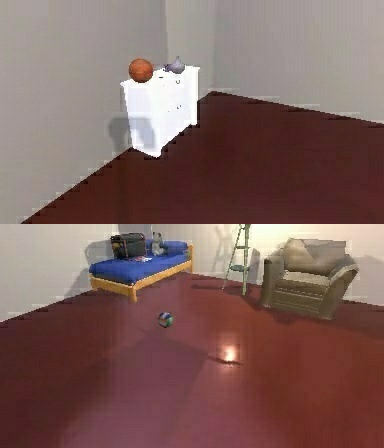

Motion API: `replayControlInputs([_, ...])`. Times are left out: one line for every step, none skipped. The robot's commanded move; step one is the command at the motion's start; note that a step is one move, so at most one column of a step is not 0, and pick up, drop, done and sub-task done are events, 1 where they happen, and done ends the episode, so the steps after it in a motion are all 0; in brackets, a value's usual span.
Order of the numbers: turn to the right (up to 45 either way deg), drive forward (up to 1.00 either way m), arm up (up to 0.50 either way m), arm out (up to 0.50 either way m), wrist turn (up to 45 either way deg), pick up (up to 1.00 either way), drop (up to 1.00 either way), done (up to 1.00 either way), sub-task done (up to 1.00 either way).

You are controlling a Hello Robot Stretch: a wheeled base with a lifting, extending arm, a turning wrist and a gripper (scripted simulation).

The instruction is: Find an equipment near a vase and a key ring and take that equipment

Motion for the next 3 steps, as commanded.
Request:
replayControlInputs([0.0, 1.0, 0.0, 0.0, 0.0, 0.0, 0.0, 0.0, 0.0])
replayControlInputs([0.0, 0.5, 0.0, 0.0, 0.0, 0.0, 0.0, 0.0, 0.0])
replayControlInputs([39.0, 0.0, 0.0, 0.0, 0.0, 0.0, 0.0, 0.0, 0.0])
